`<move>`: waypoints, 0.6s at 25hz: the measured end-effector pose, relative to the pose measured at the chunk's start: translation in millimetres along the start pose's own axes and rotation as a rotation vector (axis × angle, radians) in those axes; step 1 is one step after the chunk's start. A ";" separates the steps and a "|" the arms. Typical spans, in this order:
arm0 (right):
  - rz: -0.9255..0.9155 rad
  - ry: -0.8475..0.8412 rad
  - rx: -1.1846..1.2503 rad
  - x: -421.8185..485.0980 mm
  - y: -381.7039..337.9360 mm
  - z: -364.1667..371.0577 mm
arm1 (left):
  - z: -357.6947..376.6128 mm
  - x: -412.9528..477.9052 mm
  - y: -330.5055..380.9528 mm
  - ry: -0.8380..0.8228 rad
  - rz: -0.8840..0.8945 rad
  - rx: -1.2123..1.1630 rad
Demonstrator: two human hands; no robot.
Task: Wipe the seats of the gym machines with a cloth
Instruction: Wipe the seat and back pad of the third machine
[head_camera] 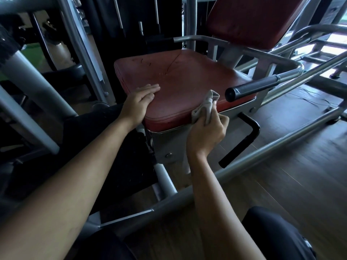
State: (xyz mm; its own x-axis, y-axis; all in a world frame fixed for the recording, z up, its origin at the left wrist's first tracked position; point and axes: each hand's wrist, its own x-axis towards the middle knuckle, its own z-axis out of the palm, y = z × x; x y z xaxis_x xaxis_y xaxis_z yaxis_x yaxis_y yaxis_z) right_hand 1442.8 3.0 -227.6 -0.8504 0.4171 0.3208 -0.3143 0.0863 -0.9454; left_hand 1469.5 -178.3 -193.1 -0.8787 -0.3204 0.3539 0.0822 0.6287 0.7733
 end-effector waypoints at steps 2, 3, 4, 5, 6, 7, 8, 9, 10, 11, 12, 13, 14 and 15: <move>0.028 0.022 0.001 -8.6 4.2 3.4 | 0.1 0.0 0.4 0.002 -0.006 -0.004; 0.031 0.009 0.012 -26.1 3.4 5.0 | -0.2 0.1 1.2 -0.006 -0.009 0.002; 0.035 -0.030 0.025 -44.9 3.1 5.3 | -0.5 0.4 2.1 -0.015 -0.014 0.006; 0.035 -0.076 0.039 -60.8 2.9 3.7 | -0.9 0.3 1.8 -0.021 -0.020 0.008; 0.031 -0.131 0.056 -69.9 3.0 1.2 | -1.2 0.2 1.3 -0.025 -0.023 0.006; 0.026 -0.178 0.068 -70.7 3.6 -1.1 | -1.1 0.4 1.1 -0.026 -0.023 0.001; 0.016 -0.204 0.067 -65.7 4.4 -3.3 | -1.0 0.5 0.9 -0.026 -0.020 -0.002; -0.001 -0.208 0.065 -58.2 4.8 -5.7 | -1.2 0.9 1.3 -0.026 -0.017 -0.001; -0.016 -0.198 0.066 -52.0 5.2 -8.0 | -1.7 0.7 1.4 -0.023 -0.019 0.003; -0.028 -0.172 0.062 -47.4 5.5 -9.5 | -2.3 0.4 1.6 -0.020 -0.022 0.008; -0.032 -0.143 0.057 -42.9 6.0 -10.9 | -2.5 0.6 1.7 -0.021 -0.023 0.011; -0.022 -0.115 0.055 -37.3 6.6 -11.8 | -2.5 0.3 1.4 -0.023 -0.021 0.015; -0.001 -0.088 0.048 -29.5 6.7 -11.8 | -2.2 0.3 1.2 -0.025 -0.016 0.021; 0.028 -0.056 0.039 -20.3 6.5 -11.2 | -1.6 0.6 1.3 -0.029 -0.010 0.025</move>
State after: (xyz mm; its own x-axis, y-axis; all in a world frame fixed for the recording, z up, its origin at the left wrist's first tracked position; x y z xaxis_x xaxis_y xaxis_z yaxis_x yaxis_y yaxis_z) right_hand 1462.8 5.3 -240.9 -0.8809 0.3677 0.2980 -0.3055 0.0391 -0.9514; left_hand 1469.8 -178.8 -191.0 -0.8927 -0.3065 0.3303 0.0616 0.6431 0.7633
